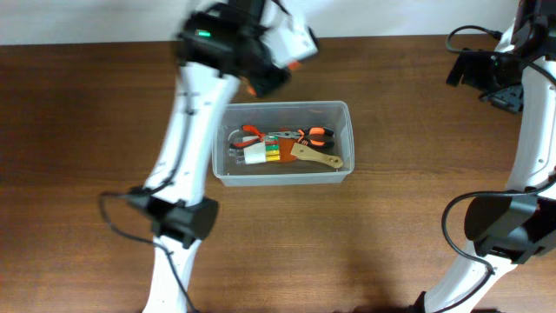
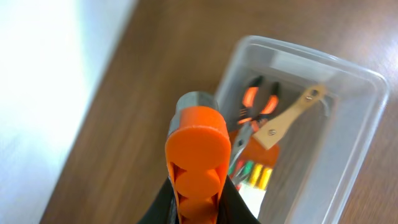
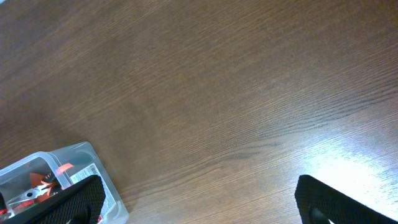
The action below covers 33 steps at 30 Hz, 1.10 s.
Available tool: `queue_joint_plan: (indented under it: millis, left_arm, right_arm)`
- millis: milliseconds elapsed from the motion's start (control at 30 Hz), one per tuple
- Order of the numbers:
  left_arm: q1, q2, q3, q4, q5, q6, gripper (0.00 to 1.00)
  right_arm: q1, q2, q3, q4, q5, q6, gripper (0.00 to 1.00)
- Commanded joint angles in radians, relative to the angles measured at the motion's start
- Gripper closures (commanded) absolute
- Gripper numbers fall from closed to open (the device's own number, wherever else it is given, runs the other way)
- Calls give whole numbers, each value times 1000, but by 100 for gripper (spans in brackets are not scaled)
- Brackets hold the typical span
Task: Pack container
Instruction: 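Carry the orange handle into the container and release it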
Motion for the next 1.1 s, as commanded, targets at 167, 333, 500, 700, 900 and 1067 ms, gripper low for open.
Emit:
queue_joint_plan:
  millis: [167,333,500,700,900,1067]
  left_arm:
    - [-127,179,-180,7,10,114,98]
    - [-156,179,-263,-20,11,139,98]
    - [-181,179,-277,-42,11,139,90]
    - [-185,179,-277,-37,5,138,1]
    - [-145,106,-276,6,-45,-9,1]
    - [-63,-84,-276,68,-122,-178,1]
  right_arm:
    - [-2,8,-7,0,-6,8,2]
    - [-2,8,-7,3,-6,8,2]
    - [-2,8,-7,4,-6,8,2]
    - [-2,8,-7,2,-6,8,2]
    - [-2,8,-7,-5,-6,8,2]
    - [-2,5,-5,-14,-131,-35,3]
